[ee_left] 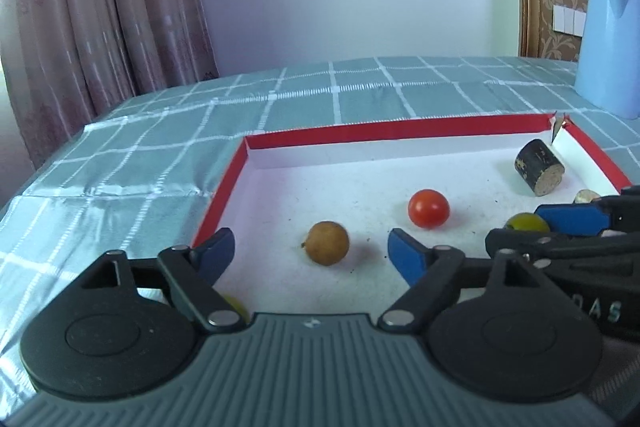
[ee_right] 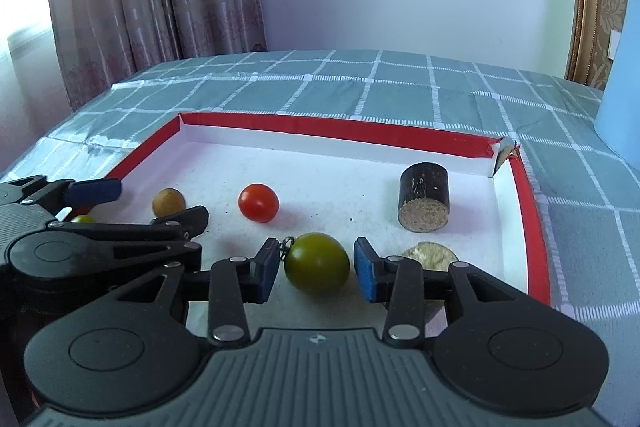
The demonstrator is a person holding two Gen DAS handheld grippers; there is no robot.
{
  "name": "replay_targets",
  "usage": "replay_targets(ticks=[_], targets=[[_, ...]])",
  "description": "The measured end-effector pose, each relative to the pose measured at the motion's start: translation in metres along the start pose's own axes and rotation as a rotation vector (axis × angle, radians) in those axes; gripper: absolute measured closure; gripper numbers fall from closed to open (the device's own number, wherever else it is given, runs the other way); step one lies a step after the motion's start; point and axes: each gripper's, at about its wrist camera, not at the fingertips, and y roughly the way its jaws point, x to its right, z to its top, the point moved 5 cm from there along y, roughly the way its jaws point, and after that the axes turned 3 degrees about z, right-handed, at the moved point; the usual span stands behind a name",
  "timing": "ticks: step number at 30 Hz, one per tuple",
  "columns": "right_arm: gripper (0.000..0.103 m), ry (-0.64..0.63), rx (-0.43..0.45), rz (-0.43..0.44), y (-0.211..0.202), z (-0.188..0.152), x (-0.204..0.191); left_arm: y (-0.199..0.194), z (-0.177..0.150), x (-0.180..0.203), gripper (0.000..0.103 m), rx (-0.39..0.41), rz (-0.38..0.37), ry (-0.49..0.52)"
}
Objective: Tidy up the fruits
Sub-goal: 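Lower both into the red box and open both tools to release, then withdraw both open tools from the box toward the loose produce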
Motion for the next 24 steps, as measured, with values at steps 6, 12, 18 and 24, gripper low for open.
replay_targets(ticks=[6, 12, 18, 24], targets=[[0.039, -0.006, 0.078, -0.009, -0.026, -0.002, -0.002, -0.031, -0.001, -0.016, 0.016, 0.046, 0.0, -0.025], [0.039, 0.021, 0.141, 0.001, -0.055, -0.018, 0.0, -0.074, -0.01, -0.044, 0.009, 0.104, 0.003, -0.088], [0.039, 0.041, 0.153, 0.025, -0.074, -0.039, 0.005, -0.088, -0.035, -0.06, 0.008, 0.084, 0.013, -0.097], [0.037, 0.037, 0.185, 0.033, -0.087, -0.047, 0.004, -0.077, -0.053, -0.057, 0.008, 0.032, 0.016, -0.084]])
